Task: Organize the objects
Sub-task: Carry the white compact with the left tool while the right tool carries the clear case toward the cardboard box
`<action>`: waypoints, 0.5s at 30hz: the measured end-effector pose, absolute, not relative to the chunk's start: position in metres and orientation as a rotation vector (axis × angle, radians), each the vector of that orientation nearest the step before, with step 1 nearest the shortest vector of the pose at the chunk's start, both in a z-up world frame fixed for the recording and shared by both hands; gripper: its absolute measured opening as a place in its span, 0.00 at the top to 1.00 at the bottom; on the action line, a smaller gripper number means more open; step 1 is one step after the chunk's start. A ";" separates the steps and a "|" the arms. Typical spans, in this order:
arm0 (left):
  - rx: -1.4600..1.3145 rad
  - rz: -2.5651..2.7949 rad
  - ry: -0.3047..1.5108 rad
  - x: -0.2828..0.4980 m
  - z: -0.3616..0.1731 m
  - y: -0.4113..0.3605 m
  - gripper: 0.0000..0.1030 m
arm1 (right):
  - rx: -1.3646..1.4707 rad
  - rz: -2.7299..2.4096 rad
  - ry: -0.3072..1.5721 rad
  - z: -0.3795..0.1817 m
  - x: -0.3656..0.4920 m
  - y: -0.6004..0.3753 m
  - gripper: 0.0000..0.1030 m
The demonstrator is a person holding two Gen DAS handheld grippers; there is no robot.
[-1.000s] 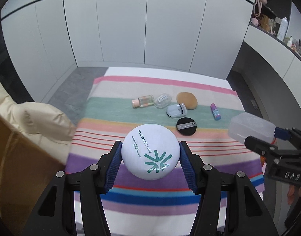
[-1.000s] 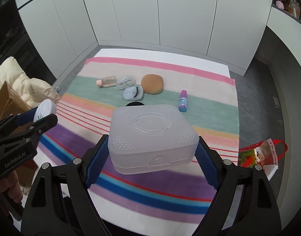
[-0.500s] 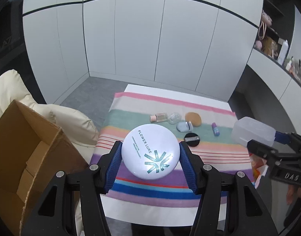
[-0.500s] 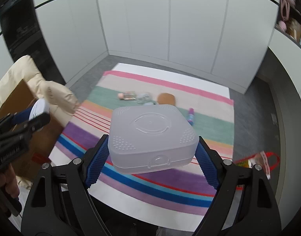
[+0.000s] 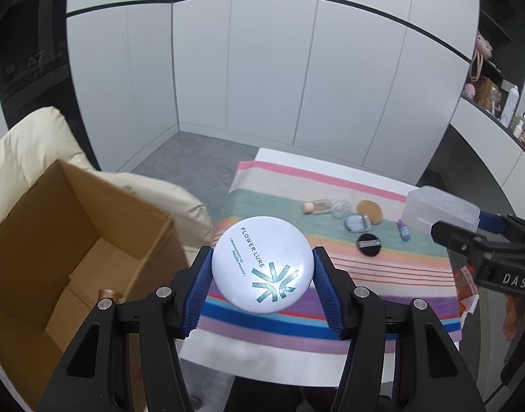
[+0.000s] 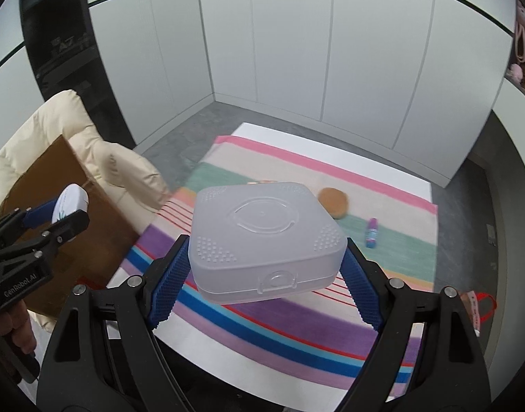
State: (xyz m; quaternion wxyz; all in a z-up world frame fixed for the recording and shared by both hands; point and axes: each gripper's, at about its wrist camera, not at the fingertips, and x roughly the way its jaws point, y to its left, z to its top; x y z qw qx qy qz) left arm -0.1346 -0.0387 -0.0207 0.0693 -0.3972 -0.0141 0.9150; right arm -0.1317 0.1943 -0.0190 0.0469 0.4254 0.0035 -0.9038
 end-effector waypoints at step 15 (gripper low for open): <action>-1.228 2.867 -0.114 -0.118 -0.020 -0.115 0.43 | 1.208 -2.642 0.128 -0.015 -0.148 0.091 0.16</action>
